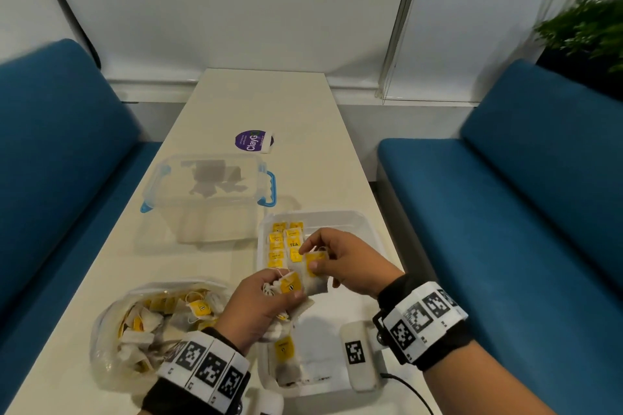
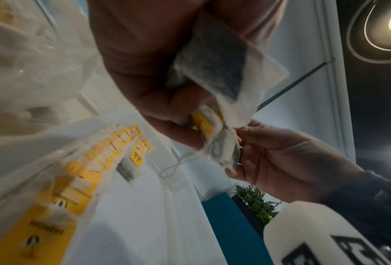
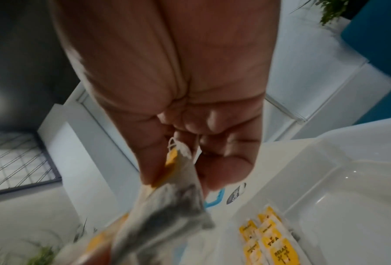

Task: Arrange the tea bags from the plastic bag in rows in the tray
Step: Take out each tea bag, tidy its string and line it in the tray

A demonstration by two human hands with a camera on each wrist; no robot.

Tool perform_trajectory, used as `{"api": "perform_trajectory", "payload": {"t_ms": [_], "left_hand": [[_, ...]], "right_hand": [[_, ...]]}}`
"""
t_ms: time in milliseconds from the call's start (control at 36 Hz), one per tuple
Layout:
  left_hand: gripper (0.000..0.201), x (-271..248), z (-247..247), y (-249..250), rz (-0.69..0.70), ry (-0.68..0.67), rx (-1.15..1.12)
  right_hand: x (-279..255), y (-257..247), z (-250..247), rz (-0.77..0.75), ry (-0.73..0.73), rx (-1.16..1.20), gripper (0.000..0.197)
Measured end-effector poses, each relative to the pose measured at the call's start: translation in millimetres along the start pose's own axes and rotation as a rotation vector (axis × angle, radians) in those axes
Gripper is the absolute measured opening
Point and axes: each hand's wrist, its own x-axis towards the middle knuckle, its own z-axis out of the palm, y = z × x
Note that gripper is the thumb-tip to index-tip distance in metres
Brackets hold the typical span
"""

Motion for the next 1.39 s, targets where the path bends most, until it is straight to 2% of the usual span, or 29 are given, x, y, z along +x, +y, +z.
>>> {"api": "perform_trajectory", "payload": {"t_ms": [56,139,222,361,389,444,500,694,750,861,944,1028,1139,1278,1389], "left_hand": [[0.05,3.3,0.4,-5.8,-0.031,-0.022,0.013],[0.037,-0.3,3.4,-6.5,-0.057,-0.017,0.036],[0.043,-2.4,3.0,-8.6,-0.06,-0.006,0.048],[0.038,-3.7,-1.6,-9.1,-0.062,-0.006,-0.028],[0.035,-3.2,-3.4,-9.3,-0.063,0.0,-0.047],[0.014,-4.5,-4.1,-7.6,-0.059,-0.002,-0.087],[0.003,-5.5,-2.6,-4.5,-0.075,-0.011,-0.118],[0.004,4.0,-6.7,-11.9,-0.07,0.068,-0.116],[0.011,6.7,-7.0,-13.3,-0.075,0.068,-0.114],[0.01,7.7,-4.2,-13.8,-0.111,0.052,-0.184],[0.005,9.2,-5.8,-17.3,-0.132,0.077,-0.187],[0.007,10.9,-8.3,-20.1,-0.148,0.088,-0.163],[0.006,11.1,-7.4,-19.6,-0.158,0.075,-0.136],[0.028,11.3,-7.1,-18.8,-0.173,0.1,-0.098],[0.009,11.8,-8.6,-20.2,-0.184,0.094,-0.106]], "right_hand": [[0.8,0.7,6.3,-0.013,0.001,-0.052,0.031],[1.4,1.6,16.5,-0.031,0.073,-0.074,0.03],[1.4,2.5,25.0,-0.019,0.14,-0.088,0.024],[2.1,7.4,30.6,0.054,0.126,0.063,0.035],[2.1,8.6,29.8,0.086,0.111,0.098,0.04],[1.8,10.8,27.5,0.156,0.07,0.154,0.051],[1.3,12.3,26.1,0.196,0.034,0.22,0.052],[8.0,16.4,21.9,0.225,-0.009,0.306,0.048],[10.3,18.2,21.5,0.23,0.003,0.304,0.043],[18.0,22.5,19.1,0.256,0.113,0.285,0.03],[28.6,28.1,13.0,0.292,0.211,0.224,0.029],[41.1,34.8,6.8,0.348,0.237,0.157,0.029],[58.4,42.3,6.0,0.415,0.174,0.052,0.028],[74.1,48.5,14.2,0.446,0.093,-0.024,0.033],[78.0,53.9,21.6,0.497,0.033,-0.051,0.03]]}}
